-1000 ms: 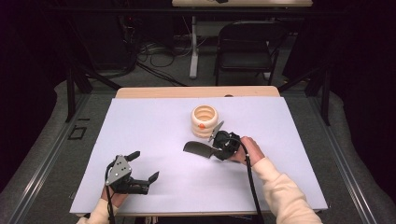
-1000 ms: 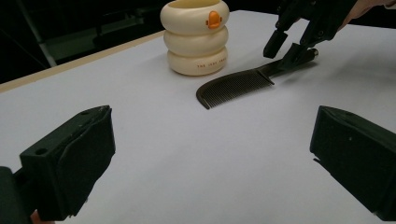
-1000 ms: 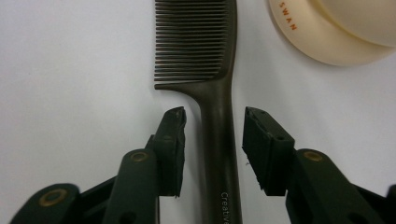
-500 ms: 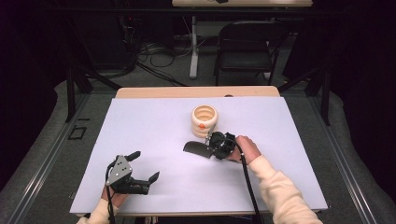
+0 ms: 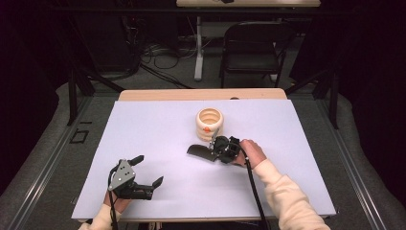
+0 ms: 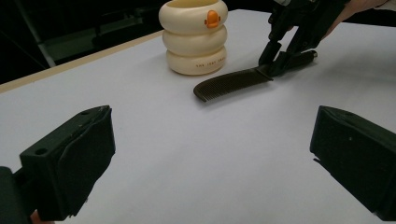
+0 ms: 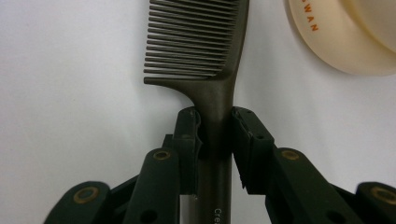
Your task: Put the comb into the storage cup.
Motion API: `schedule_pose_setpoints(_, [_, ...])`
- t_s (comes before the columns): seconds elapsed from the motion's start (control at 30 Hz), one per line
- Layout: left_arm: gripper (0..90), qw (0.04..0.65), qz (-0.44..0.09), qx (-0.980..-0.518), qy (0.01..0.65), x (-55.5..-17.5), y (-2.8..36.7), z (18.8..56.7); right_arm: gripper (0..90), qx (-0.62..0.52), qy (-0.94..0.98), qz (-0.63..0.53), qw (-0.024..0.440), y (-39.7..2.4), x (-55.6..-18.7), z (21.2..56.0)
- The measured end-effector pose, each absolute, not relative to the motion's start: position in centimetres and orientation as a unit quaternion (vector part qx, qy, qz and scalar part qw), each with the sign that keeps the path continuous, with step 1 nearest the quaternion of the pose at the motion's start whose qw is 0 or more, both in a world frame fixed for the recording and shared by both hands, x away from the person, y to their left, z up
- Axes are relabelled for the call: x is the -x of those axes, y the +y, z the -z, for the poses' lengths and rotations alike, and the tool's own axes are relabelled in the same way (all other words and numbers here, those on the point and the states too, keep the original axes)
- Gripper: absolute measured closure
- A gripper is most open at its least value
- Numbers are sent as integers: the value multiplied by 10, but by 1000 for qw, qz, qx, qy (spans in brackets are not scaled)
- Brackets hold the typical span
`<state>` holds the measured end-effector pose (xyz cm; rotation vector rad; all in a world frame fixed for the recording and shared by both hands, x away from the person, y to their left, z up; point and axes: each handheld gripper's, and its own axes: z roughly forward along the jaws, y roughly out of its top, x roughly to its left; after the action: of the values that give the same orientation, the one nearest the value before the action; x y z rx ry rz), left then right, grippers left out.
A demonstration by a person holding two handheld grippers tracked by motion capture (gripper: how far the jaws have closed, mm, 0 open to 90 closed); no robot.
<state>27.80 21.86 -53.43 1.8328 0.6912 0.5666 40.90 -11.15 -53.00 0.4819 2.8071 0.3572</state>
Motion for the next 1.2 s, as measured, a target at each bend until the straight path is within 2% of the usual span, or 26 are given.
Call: schedule_pose_setpoints(1.2, [0, 526, -238, -763, 292, -278, 221, 534, 720, -191, 951, -194, 147, -135, -398, 504])
